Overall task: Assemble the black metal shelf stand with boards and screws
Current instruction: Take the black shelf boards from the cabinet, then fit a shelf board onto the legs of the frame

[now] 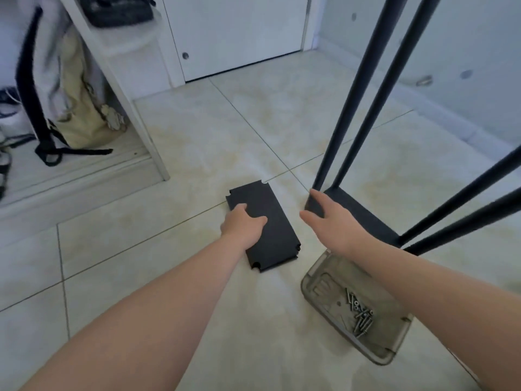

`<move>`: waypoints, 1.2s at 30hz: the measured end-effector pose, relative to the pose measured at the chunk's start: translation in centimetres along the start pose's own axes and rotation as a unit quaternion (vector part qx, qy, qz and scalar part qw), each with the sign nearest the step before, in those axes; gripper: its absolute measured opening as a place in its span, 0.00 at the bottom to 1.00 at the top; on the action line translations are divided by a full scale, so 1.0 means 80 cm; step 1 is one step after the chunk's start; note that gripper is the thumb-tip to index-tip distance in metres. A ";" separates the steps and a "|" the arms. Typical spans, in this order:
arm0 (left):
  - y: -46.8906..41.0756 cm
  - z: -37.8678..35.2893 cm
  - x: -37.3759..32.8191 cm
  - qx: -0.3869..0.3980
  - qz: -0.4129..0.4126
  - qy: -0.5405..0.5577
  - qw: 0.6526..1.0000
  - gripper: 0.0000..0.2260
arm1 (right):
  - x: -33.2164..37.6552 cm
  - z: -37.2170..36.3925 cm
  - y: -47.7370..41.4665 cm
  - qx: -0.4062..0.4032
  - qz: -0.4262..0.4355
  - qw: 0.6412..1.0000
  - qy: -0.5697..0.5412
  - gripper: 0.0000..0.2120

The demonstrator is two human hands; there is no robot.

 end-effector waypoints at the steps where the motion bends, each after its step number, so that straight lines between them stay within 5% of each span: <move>1: 0.009 0.011 -0.023 -0.008 -0.019 0.001 1.000 0.31 | 0.012 0.021 0.019 -0.013 0.010 1.000 -0.004 0.30; 13: 0.096 0.048 -0.284 -0.013 -0.222 0.046 0.974 0.35 | 0.009 0.222 0.224 -0.202 0.059 0.976 -0.057 0.29; 24: 0.071 0.028 -0.394 -0.008 -0.272 0.036 0.962 0.39 | -0.052 0.288 0.196 -0.281 -0.024 0.946 -0.159 0.37; 30: 0.053 0.021 -0.435 -0.033 -0.306 0.046 0.950 0.22 | -0.065 0.309 0.157 -0.332 -0.036 0.921 -0.199 0.34; 36: 0.066 0.005 -0.439 -0.061 -0.338 0.047 0.938 0.13 | -0.077 0.342 0.126 -0.376 -0.052 0.906 -0.188 0.13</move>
Point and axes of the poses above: each hand's wrist, its own y-axis away from the middle knuckle, its own z-axis out of the back of the hand, x = y × z, the point moved 7 cm from there along -y, towards the middle knuckle, and after that the axes turned 2 degrees about -z, right-handed, at the moved point
